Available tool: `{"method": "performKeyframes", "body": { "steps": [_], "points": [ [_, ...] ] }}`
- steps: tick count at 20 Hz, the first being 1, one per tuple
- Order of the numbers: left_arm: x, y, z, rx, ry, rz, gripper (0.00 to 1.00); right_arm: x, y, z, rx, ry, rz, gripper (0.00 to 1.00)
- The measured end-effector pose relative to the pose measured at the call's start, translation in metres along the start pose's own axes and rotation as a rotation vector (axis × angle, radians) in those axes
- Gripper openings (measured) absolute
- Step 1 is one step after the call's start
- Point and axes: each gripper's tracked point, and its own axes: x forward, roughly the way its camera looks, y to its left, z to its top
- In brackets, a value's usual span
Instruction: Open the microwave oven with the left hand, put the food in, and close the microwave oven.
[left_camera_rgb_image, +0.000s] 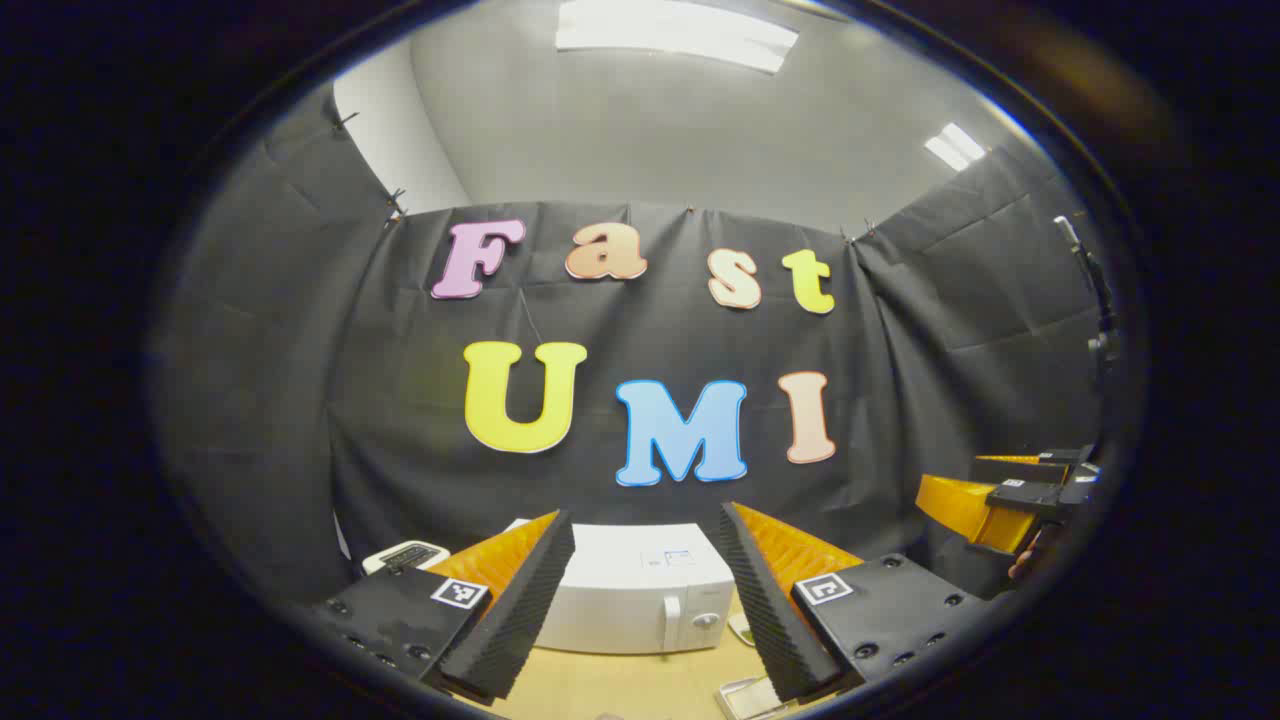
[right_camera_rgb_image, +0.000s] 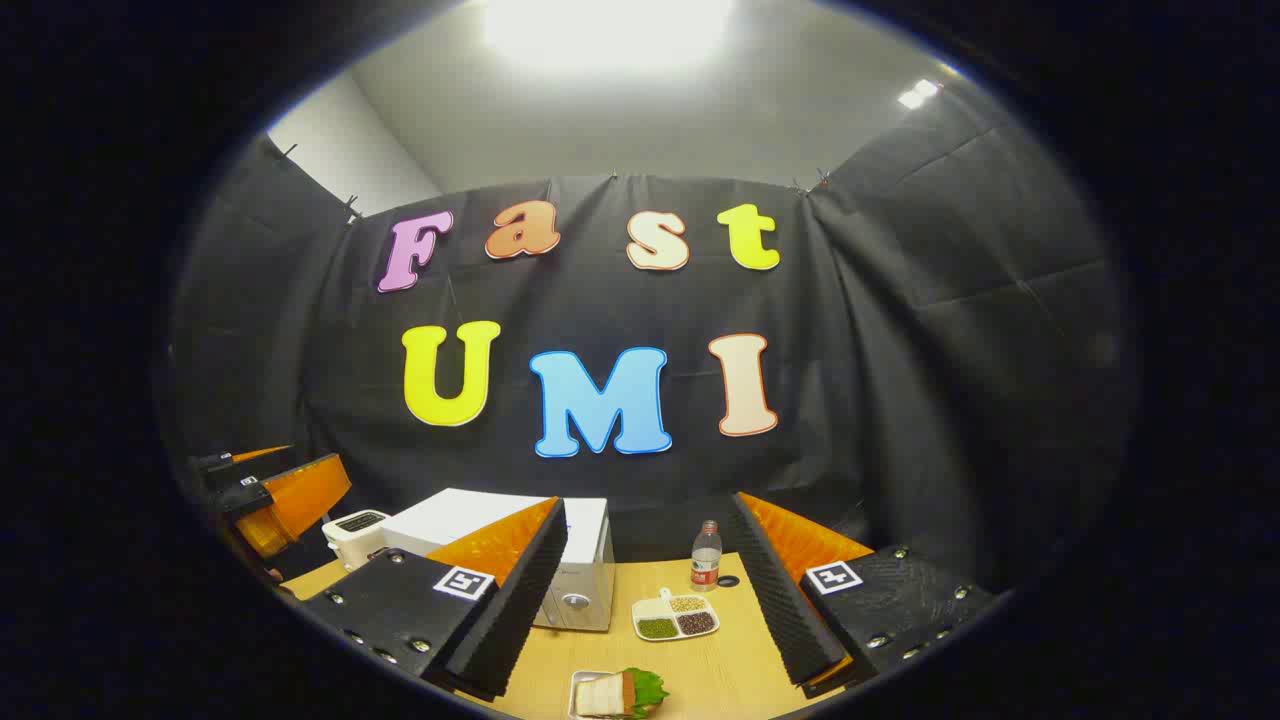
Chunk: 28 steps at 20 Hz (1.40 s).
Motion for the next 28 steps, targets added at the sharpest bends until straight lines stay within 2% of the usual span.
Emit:
{"method": "performKeyframes", "body": {
  "steps": [7,11,18,23,28],
  "points": [
    [0.003,0.003,-0.012,-0.012,0.012,-0.014,0.96,0.001,0.010,-0.012,-0.008,0.023,0.003,0.98],
    [0.018,0.004,-0.025,-0.020,0.017,0.015,0.96,0.013,0.008,-0.022,-0.025,0.035,0.032,0.98],
    [0.056,-0.014,-0.051,-0.012,0.021,0.027,0.96,0.044,-0.010,-0.008,-0.049,-0.024,0.057,0.98],
    [0.084,-0.026,-0.105,-0.040,0.088,0.011,0.94,0.058,-0.018,-0.013,-0.065,-0.020,0.058,0.98],
    [0.127,-0.035,-0.178,-0.007,0.171,-0.012,0.96,0.059,-0.029,-0.030,-0.079,0.010,0.059,0.98]
  ]
}}
